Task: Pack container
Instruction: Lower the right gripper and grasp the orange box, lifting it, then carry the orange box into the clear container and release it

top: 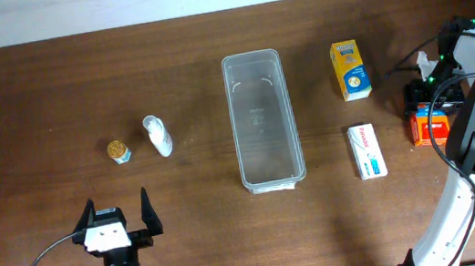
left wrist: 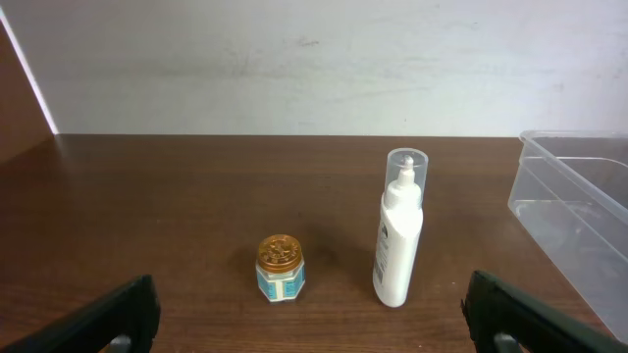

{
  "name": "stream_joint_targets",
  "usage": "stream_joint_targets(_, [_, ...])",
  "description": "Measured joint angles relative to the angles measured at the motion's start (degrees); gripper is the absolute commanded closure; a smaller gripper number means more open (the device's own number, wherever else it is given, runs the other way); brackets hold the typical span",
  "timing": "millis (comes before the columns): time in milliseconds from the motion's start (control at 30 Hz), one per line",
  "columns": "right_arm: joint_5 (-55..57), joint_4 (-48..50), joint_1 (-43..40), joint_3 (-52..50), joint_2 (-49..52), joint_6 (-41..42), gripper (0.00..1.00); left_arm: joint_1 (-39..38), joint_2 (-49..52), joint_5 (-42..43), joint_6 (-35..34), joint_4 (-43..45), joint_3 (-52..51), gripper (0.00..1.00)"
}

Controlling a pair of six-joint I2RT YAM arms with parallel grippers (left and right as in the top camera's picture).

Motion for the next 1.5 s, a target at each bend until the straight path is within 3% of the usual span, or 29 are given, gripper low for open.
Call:
stream_joint_targets(167, [-0.02,0.00,0.00,-0.02,0.00,-0.31,0.47,0.00,0.00,0.00,0.00,0.00,0.00,0.01])
stream_joint_targets(633, [-0.02,-3.78,0.02,0.76,0.00,-0.07,0.46,0.00,0.00,0.02,0.00,0.00,0.00,0.00])
stream_joint_targets(900, [-3.63,-13.68,1.46,11.43,0.09,1.07,0.46,0.00,0.00,0.00,0.00,0.00,0.00,0.01])
stream_joint_targets(1267, [-9.03,-26.10,14.86,30.14,0.09,5.46,0.46,0.00,0.00,0.02,0.00,0.00,0.00,0.01])
stream_joint_targets(1500, [-13.29,-25.92,27.02,32.98,0.09,12.83,0.46,0.00,0.00,0.00,0.00,0.00,0.00,0.01])
